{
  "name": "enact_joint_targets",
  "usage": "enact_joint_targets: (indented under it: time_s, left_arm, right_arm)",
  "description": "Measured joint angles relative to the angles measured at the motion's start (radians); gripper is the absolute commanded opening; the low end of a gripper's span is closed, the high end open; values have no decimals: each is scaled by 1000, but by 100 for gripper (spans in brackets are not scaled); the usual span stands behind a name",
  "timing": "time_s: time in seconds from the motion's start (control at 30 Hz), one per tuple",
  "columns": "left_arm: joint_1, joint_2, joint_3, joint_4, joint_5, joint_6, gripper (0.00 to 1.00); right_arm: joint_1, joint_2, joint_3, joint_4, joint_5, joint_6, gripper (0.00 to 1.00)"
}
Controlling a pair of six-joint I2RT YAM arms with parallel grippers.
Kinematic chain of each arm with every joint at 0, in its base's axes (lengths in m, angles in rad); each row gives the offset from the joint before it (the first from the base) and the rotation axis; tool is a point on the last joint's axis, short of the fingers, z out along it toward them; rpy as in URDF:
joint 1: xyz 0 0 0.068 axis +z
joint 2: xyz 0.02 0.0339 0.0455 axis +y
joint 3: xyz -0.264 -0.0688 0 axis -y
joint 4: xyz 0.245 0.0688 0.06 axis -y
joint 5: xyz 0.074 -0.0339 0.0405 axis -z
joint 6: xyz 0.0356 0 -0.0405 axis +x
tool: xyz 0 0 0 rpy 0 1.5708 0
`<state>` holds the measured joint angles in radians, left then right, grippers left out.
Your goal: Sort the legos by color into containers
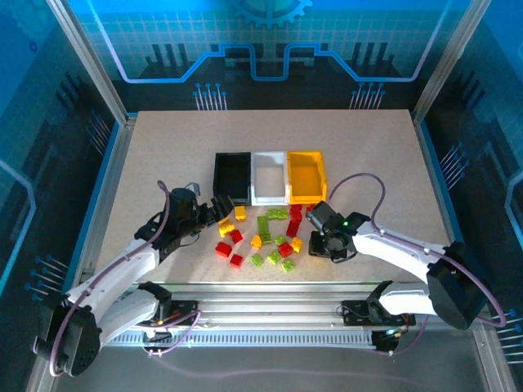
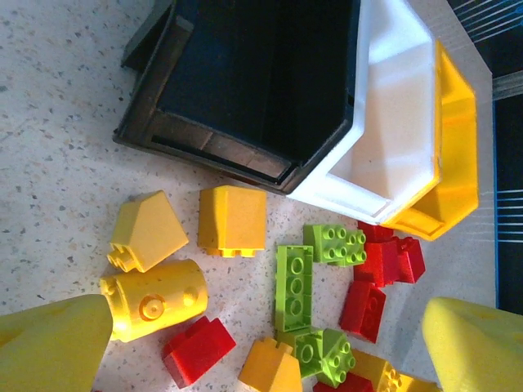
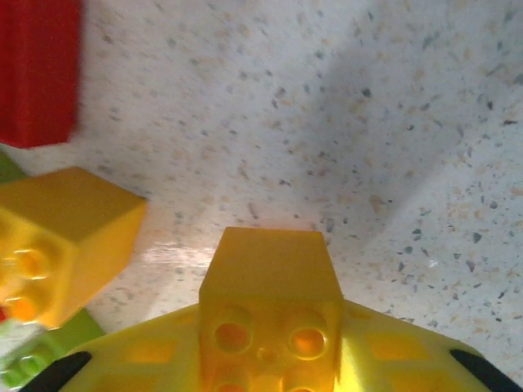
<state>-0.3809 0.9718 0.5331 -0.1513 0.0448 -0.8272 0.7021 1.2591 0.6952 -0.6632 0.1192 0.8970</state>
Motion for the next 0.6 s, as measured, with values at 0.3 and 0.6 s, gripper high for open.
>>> enact_joint_targets:
  time_s: [0.3, 0.6]
  left_arm:
    - [0, -20, 36, -94, -71, 17, 97]
    - [0, -45, 42, -180, -93, 23, 92]
  right_arm:
    - [8, 145, 443, -24, 19, -166, 37]
    - [10, 622, 921, -7, 138, -298, 38]
